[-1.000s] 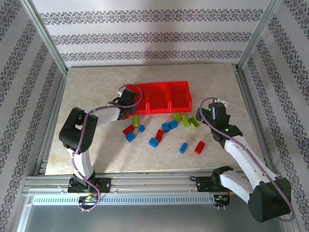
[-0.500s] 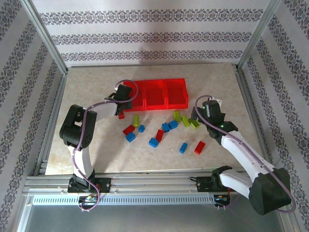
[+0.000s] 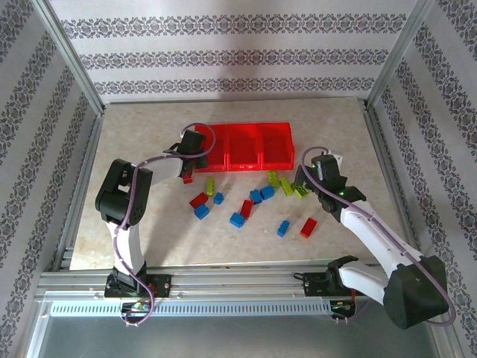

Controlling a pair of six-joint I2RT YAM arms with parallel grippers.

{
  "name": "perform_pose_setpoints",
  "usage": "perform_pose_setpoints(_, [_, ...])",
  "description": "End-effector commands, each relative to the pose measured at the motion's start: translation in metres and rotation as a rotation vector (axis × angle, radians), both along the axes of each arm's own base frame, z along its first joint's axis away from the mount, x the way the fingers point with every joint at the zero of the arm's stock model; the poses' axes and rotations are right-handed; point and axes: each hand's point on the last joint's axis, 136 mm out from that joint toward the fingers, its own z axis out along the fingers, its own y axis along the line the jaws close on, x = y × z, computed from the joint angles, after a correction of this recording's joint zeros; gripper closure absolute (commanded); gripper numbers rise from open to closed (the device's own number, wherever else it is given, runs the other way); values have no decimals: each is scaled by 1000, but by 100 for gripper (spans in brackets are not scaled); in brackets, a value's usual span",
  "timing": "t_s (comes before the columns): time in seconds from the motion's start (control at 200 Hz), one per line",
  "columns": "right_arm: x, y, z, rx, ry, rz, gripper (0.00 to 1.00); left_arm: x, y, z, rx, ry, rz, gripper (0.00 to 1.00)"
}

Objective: Sort the legos into containers by color
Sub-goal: Move the container to the top-center of the table.

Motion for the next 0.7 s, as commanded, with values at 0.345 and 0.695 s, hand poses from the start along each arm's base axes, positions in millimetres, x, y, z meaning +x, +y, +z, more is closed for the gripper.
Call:
perform_pose_setpoints(0.345, [0,-2,-15,94,81,-20,3,6,9,53,-3,-83,41,26])
perform_pose_setpoints(0.695, [-12,7,-52,155,246,33,27,-42,40,88,-18,-173,141,0])
